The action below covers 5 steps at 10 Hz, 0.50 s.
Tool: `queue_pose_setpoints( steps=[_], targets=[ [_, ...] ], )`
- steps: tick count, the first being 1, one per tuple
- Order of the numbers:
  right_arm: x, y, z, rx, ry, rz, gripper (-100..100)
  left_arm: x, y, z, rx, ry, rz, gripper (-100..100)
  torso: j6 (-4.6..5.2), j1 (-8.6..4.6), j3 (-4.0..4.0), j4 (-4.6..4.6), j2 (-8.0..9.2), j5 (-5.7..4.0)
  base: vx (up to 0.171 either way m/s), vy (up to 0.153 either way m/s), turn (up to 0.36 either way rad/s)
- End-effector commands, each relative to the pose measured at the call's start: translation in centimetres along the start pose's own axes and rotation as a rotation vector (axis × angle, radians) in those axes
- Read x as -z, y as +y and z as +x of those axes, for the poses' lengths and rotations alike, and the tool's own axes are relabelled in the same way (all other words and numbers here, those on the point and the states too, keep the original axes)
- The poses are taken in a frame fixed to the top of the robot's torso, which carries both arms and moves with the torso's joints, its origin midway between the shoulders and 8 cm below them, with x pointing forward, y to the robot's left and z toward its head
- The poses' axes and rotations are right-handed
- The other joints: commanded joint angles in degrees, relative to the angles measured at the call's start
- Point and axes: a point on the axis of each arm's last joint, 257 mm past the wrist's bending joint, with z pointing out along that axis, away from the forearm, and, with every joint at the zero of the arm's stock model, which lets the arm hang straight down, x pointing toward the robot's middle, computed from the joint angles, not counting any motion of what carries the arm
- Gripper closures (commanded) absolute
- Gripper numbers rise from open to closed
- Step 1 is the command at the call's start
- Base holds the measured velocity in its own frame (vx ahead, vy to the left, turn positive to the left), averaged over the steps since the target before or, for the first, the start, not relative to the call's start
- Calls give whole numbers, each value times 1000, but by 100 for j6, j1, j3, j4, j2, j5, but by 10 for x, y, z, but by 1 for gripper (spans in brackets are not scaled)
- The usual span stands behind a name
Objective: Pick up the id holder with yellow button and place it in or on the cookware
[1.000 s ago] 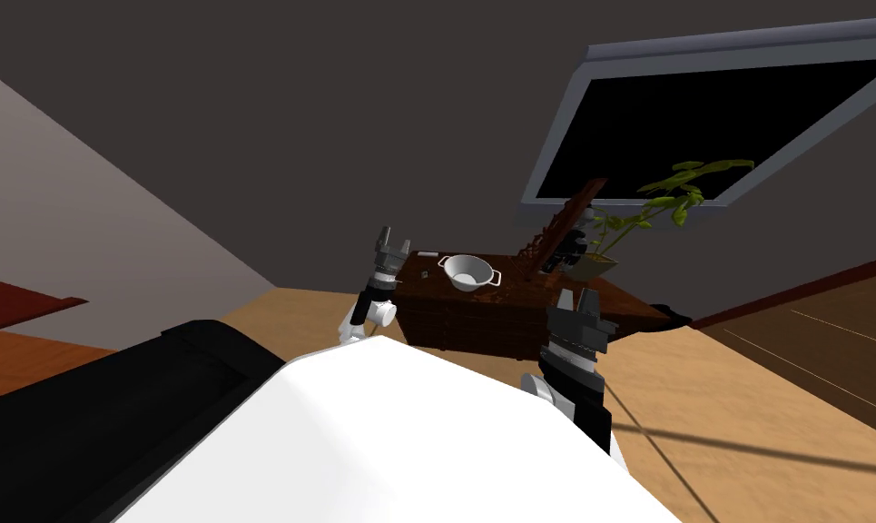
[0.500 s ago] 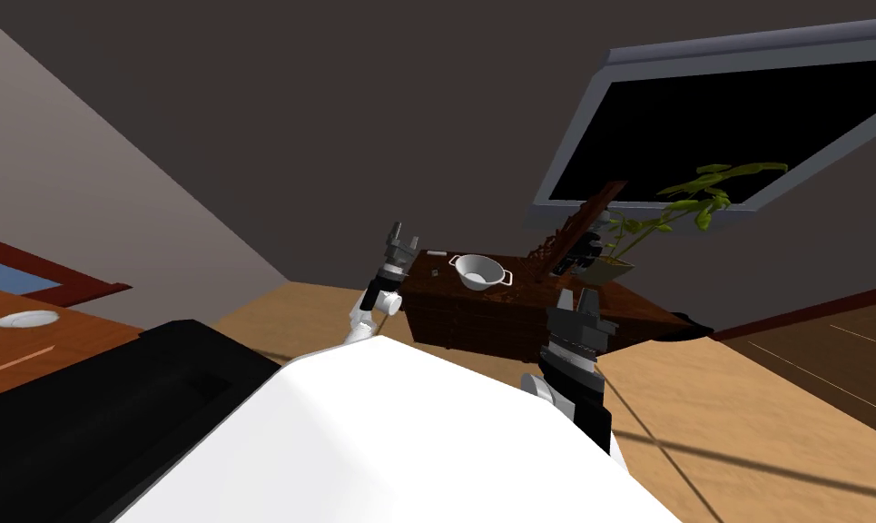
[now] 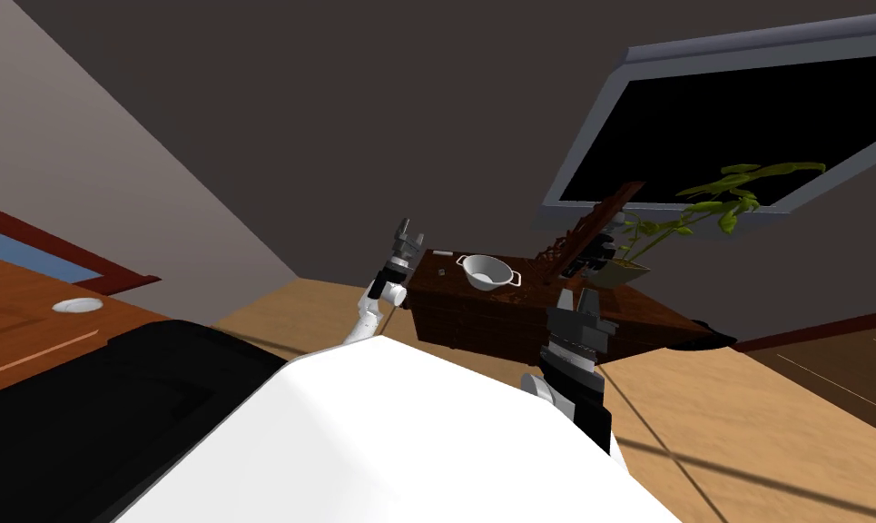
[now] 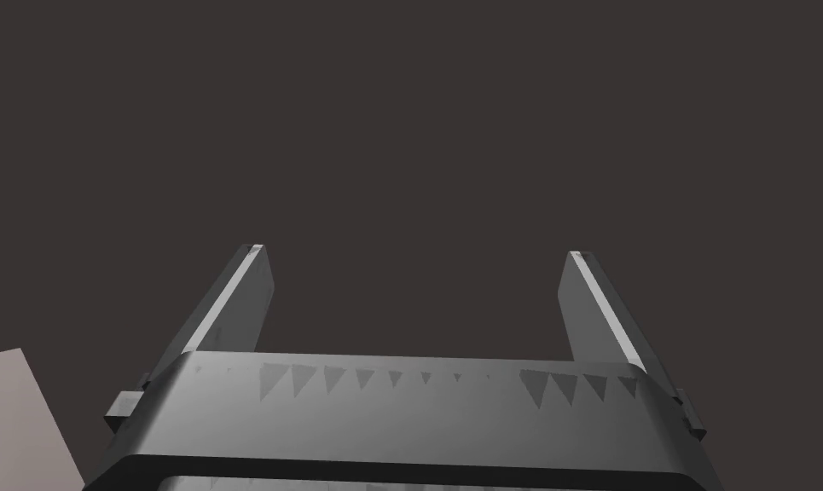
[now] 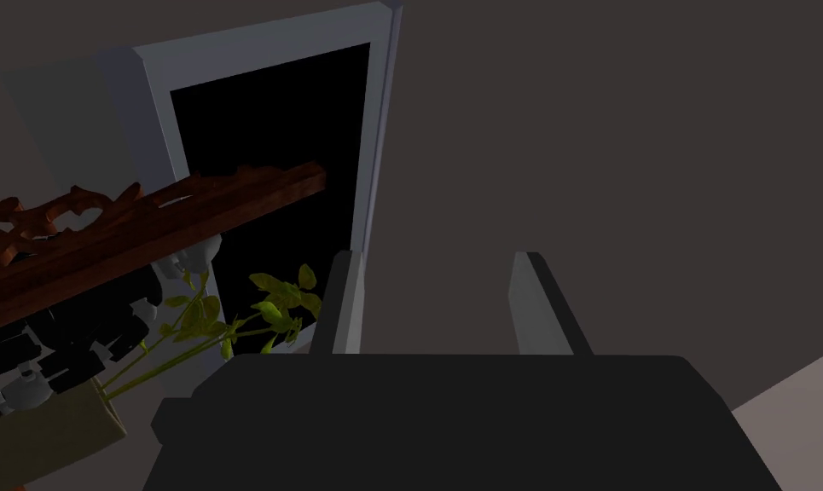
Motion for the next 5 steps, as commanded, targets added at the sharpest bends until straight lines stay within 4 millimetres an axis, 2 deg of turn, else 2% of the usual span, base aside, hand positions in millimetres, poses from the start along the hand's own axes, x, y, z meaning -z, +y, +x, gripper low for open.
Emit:
queue_pose_setpoints(
  steps=[1, 2, 3, 4, 5],
  targets=[
    [0, 0, 0, 0, 0, 0, 0, -12, 16, -2, 20, -3, -36, -100, 0, 0, 0, 0, 0, 0, -39, 57, 104],
    [0, 0, 0, 0, 0, 0, 0, -16, 12, 1, 21, 4, -24, -100, -1, 1, 0, 0, 0, 0, -29, 34, 35],
    [0, 0, 0, 0, 0, 0, 0, -23, 29, -5, 39, -8, -67, -100, 0, -7, -1, 0, -1, -2, -33, 37, 90],
    [0, 0, 0, 0, 0, 0, 0, -30, 23, 0, 41, 2, -51, -100, -1, -7, -1, 0, -2, -2, -31, 30, 34],
    [0, 0, 0, 0, 0, 0, 0, -38, 39, -5, 61, -10, -90, -100, 1, -11, -1, 0, -2, -3, -26, 30, 87]
  ],
)
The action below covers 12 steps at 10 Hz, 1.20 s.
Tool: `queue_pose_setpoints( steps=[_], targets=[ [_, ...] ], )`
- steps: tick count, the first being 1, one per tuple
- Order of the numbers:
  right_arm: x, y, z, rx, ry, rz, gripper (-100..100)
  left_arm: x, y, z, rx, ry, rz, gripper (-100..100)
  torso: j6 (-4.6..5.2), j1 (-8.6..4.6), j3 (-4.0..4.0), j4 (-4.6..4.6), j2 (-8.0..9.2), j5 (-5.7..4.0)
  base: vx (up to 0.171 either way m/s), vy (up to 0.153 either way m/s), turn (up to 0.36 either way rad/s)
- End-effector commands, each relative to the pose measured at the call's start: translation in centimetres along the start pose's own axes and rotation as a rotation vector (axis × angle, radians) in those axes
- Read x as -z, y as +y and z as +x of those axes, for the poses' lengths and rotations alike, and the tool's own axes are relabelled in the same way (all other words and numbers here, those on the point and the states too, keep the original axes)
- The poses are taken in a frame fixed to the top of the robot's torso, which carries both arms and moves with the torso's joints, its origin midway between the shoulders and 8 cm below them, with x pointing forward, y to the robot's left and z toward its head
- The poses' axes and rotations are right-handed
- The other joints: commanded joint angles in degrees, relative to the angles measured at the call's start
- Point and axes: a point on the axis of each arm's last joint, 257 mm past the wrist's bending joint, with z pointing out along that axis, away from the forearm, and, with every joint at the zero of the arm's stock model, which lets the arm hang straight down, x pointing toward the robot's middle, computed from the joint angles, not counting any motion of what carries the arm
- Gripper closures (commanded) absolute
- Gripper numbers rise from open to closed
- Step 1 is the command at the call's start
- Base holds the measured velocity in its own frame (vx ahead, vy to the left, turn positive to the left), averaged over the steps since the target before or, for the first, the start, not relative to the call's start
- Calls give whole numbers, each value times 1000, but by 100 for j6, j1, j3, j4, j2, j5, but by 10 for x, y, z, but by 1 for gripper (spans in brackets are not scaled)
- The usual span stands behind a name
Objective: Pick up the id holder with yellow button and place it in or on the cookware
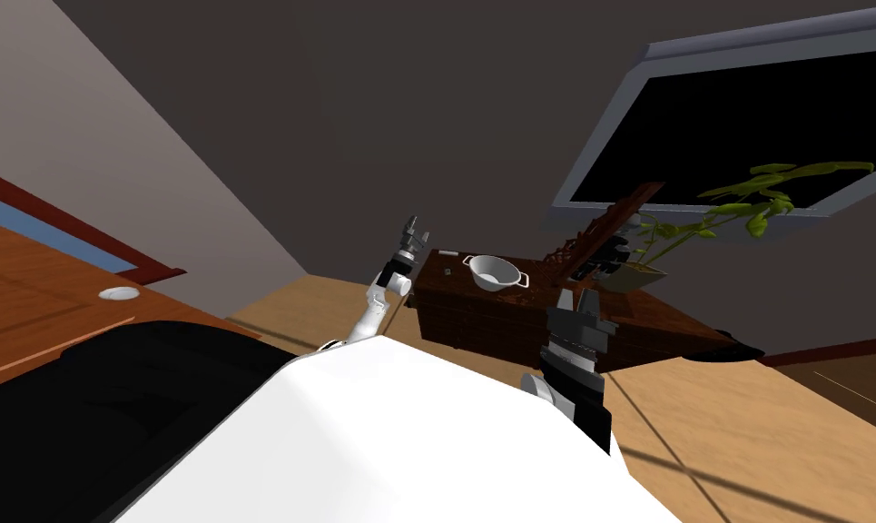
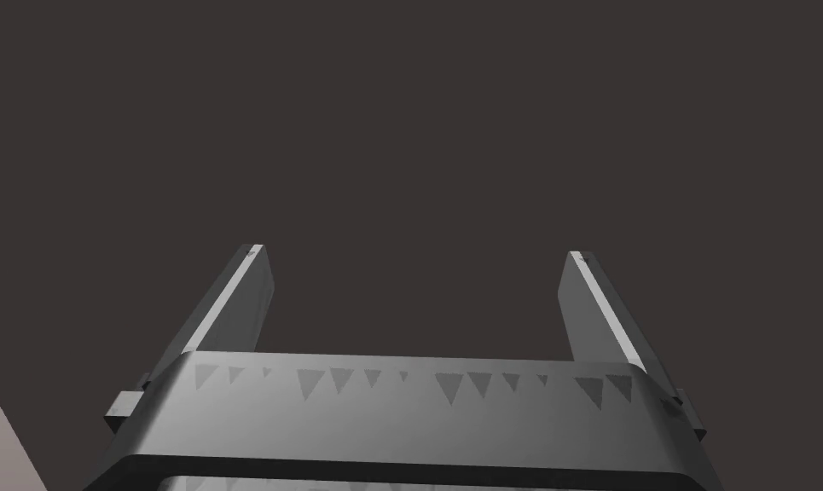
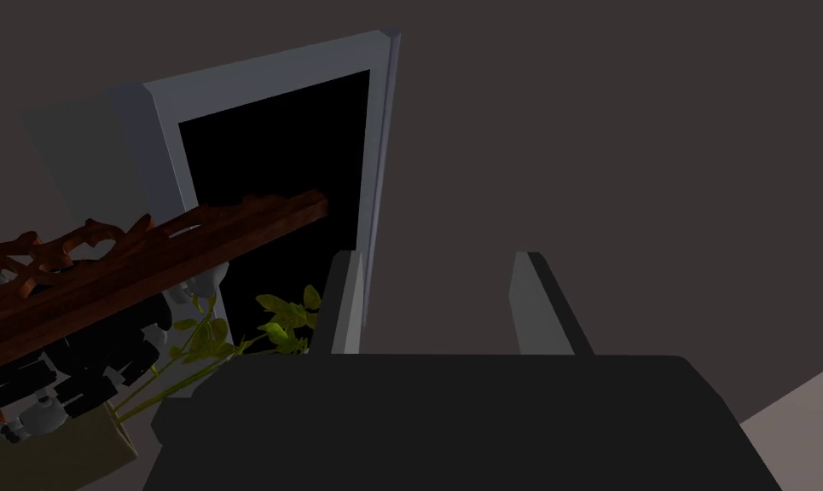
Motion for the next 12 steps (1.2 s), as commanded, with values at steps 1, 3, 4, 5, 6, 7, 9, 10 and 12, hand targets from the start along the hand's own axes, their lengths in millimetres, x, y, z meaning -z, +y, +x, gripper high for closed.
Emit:
queue_pose_setpoints(
  steps=[1, 3, 4, 5, 6, 7, 9, 10, 12],
  targets=[
    [0, 0, 0, 0, 0, 0, 0, -10, 5, 2, 13, 2, -10, -100, 0, 0, 0, 0, 0, 0, -16, 23, 39],
    [0, 0, 0, 0, 0, 0, 0, -25, 17, -1, 35, -6, -43, -100, 1, -5, -2, -1, -3, -1, -17, 16, 54],
    [0, 0, 0, 0, 0, 0, 0, -33, 32, -7, 58, -24, -83, -100, 2, -8, -2, -1, -4, -2, -8, 9, 73],
    [0, 0, 0, 0, 0, 0, 0, -40, 31, -5, 59, -18, -78, -100, 1, -9, -4, -2, -6, -2, -6, 3, 35],
    [0, 0, 0, 0, 0, 0, 0, -46, 43, -11, 82, -37, -117, -100, 2, -12, -4, -1, -7, -3, -7, -1, 70],
    [0, 0, 0, 0, 0, 0, 0, -54, 45, -9, 84, -32, -116, -100, 1, -13, -5, -2, -8, -3, -6, -5, 37],
    [0, 0, 0, 0, 0, 0, 0, -67, 59, -14, 109, -50, -156, -100, 1, -17, -5, -2, -9, -4, -2, -12, 49],
    [0, 0, 0, 0, 0, 0, 0, -77, 68, -19, 135, -67, -188, -100, 2, -19, -6, -3, -10, -4, 5, -22, 63],
    [0, 0, 0, 0, 0, 0, 0, -88, 82, -25, 162, -89, -229, -100, 2, -22, -7, -3, -12, -5, 9, -25, 43]
  ],
)
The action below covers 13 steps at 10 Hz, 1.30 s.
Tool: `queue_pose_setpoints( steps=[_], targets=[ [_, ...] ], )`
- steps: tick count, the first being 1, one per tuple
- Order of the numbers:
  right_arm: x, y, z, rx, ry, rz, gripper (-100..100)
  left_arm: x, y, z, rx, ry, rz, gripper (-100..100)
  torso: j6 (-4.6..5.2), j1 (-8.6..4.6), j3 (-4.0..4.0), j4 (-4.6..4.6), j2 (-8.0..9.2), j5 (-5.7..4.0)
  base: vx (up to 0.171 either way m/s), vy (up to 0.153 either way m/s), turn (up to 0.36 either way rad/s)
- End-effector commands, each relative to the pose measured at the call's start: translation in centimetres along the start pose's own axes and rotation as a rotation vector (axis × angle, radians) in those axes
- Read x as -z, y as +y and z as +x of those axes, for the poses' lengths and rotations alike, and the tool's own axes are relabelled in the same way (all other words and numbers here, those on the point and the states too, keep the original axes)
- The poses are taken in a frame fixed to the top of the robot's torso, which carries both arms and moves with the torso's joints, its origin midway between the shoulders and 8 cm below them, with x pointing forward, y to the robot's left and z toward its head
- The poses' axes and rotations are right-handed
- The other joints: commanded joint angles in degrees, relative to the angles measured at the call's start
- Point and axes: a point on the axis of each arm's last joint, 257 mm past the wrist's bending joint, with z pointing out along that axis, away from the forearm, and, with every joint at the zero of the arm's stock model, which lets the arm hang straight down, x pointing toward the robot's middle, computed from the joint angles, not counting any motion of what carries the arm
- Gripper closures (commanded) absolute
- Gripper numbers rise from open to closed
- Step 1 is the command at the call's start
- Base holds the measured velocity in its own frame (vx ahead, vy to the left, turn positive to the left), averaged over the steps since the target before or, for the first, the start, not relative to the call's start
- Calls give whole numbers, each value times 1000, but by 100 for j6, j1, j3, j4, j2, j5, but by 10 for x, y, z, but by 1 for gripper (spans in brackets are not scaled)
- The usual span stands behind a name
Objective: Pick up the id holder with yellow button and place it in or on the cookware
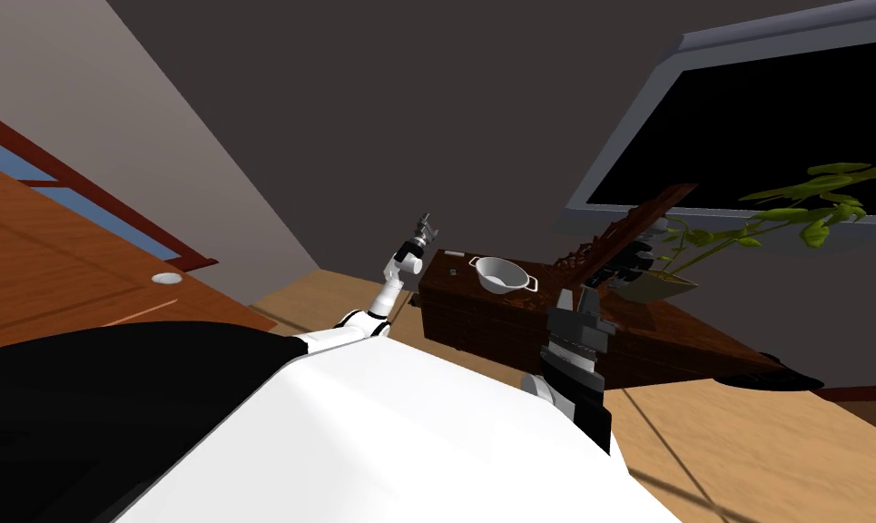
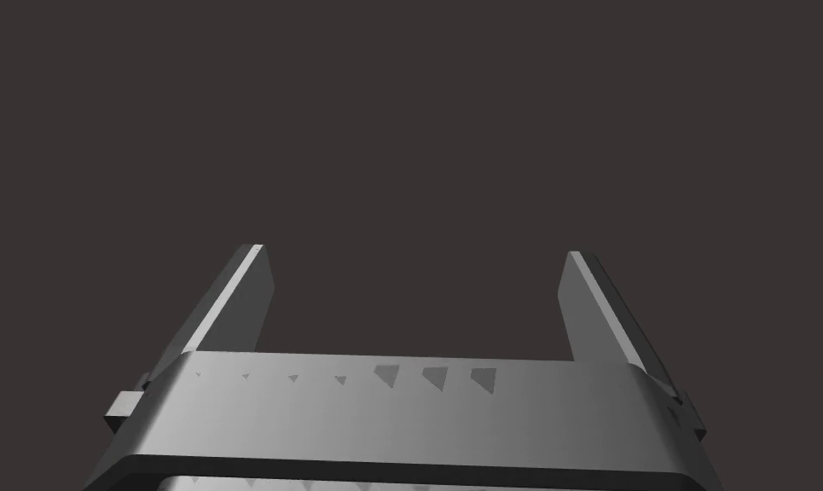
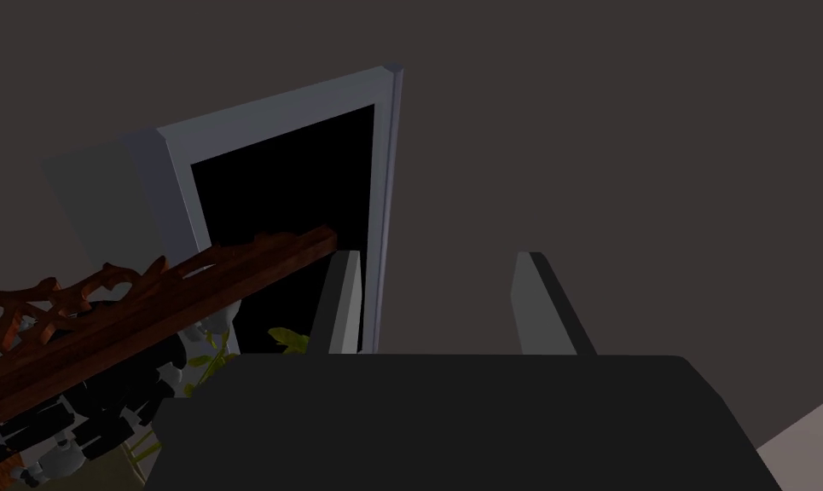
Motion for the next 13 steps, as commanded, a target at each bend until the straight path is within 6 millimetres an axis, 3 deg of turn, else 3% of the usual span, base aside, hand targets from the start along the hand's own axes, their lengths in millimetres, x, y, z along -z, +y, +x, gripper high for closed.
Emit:
queue_pose_setpoints(
  steps=[1, 5, 8, 12, 13],
  targets=[
    [0, 0, 0, 0, 0, 0, 0, -10, 9, -4, 17, -14, -29, -100, 0, 0, 0, 0, 0, 0, 9, -26, 41],
    [0, 0, 0, 0, 0, 0, 0, -35, 37, -22, 76, -74, -125, -100, 0, -6, -2, -1, -4, -1, 17, -37, 46],
    [0, 0, 0, 0, 0, 0, 0, -56, 46, -30, 137, -115, -182, -100, 1, -7, -2, -2, -3, -2, 20, -52, 42],
    [0, 0, 0, 0, 0, 0, 0, -59, 79, -49, 173, -175, -266, -100, 0, -4, -2, -1, -3, 0, 21, -40, 26],
    [0, 0, 0, 0, 0, 0, 0, -68, 79, -49, 204, -191, -284, -100, 1, -7, -3, -2, -5, -1, 34, -85, 37]
  ],
)
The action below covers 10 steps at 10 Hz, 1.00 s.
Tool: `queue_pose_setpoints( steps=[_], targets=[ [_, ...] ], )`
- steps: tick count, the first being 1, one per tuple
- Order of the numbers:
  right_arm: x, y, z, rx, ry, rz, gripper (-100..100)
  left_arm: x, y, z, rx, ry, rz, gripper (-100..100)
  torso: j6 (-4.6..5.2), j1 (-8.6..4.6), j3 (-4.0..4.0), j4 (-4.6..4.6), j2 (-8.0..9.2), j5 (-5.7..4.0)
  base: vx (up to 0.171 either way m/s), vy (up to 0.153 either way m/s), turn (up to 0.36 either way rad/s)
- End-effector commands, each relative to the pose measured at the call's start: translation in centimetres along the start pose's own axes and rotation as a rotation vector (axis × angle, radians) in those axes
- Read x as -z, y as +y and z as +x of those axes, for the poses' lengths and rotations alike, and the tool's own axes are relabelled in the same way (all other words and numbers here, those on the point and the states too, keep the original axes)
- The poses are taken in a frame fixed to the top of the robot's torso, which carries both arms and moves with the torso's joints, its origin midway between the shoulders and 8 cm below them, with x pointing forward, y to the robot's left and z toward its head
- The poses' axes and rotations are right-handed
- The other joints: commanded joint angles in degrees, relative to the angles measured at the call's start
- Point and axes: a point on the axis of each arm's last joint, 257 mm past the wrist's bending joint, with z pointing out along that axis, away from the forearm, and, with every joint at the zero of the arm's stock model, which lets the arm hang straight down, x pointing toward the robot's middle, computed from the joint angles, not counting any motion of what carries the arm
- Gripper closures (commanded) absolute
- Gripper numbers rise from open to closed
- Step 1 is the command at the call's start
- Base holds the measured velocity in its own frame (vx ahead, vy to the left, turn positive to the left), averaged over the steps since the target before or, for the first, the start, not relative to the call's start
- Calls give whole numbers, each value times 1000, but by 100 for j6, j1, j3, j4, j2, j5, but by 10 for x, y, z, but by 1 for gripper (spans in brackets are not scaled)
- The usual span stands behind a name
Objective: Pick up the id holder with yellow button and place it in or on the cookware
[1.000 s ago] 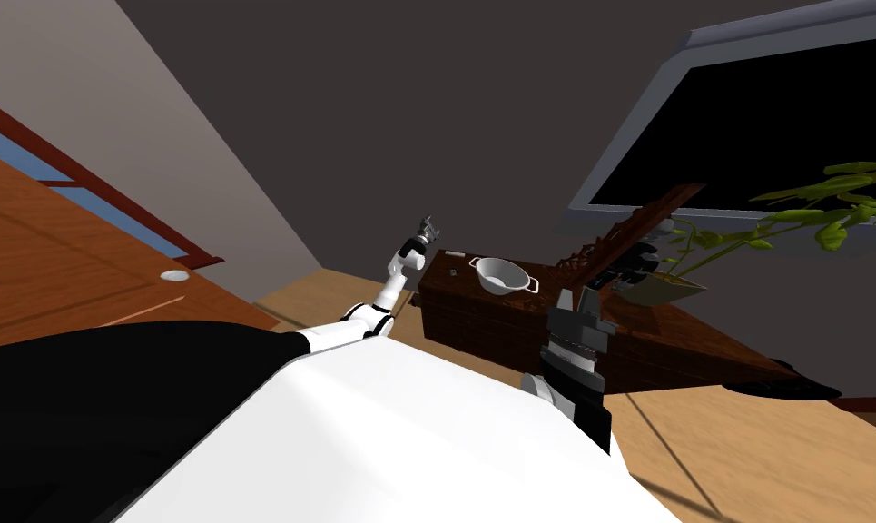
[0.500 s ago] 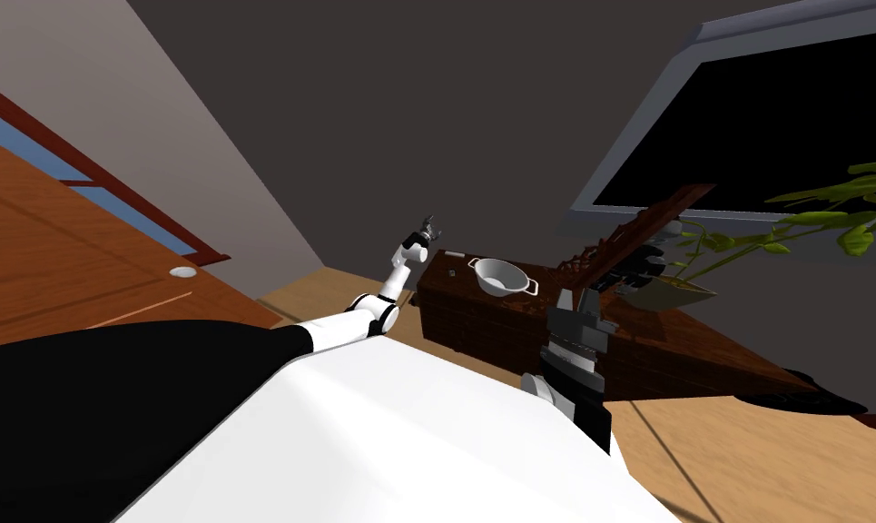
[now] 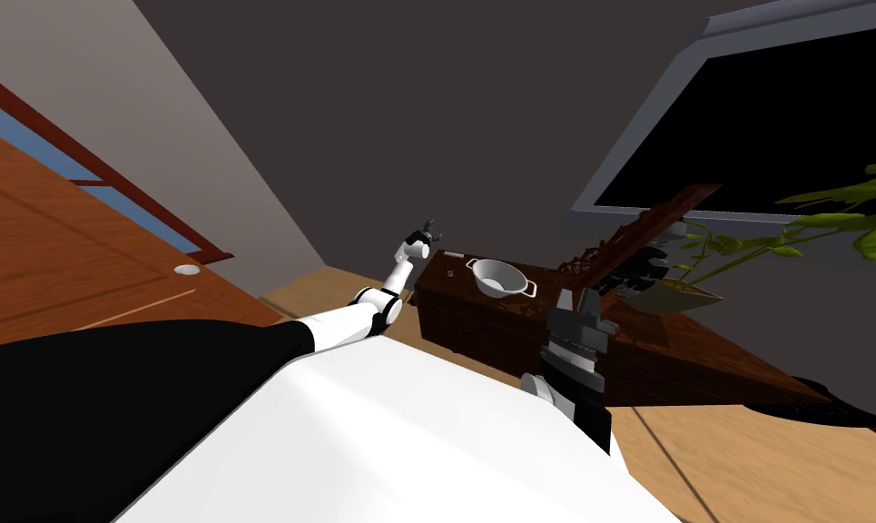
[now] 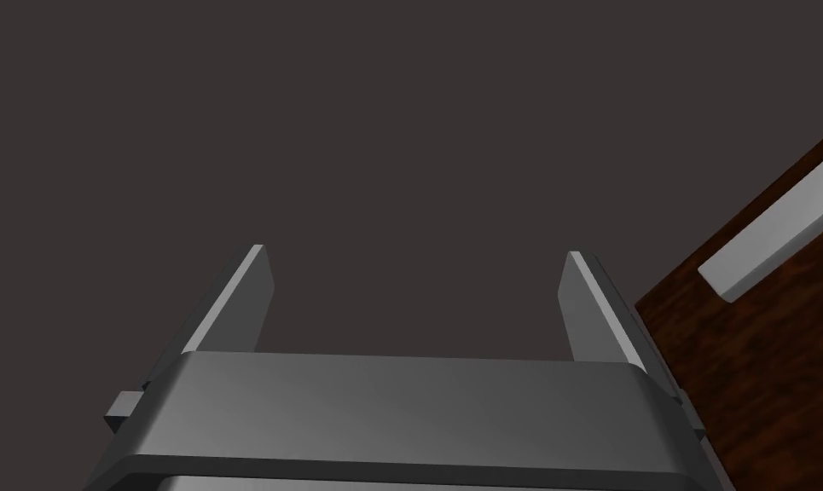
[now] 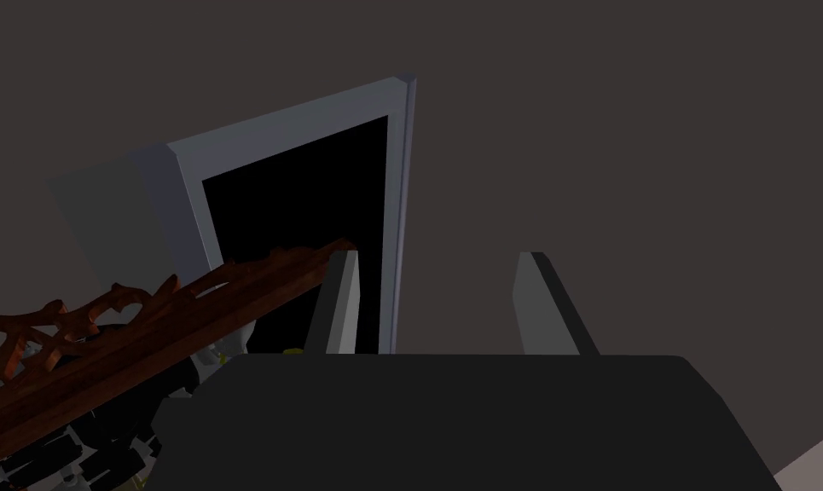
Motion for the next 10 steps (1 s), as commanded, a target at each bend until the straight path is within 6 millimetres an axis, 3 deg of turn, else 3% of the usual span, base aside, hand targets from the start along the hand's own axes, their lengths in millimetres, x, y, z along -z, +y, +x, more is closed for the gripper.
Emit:
queue_pose_setpoints(
  steps=[1, 2, 10],
  targets=[
    [0, 0, 0, 0, 0, 0, 0, -5, 13, -11, 20, -30, -38, -100, 0, 0, 0, 0, 0, 0, 28, -74, 27],
    [0, 0, 0, 0, 0, 0, 0, -11, 12, -9, 52, -44, -58, -100, 1, 1, 0, -1, 1, 0, 30, -71, 34],
    [0, 0, 0, 0, 0, 0, 0, -23, 63, -45, 157, -168, -212, -100, 0, 8, 2, 0, 4, 1, 26, -56, 16]
  ],
)
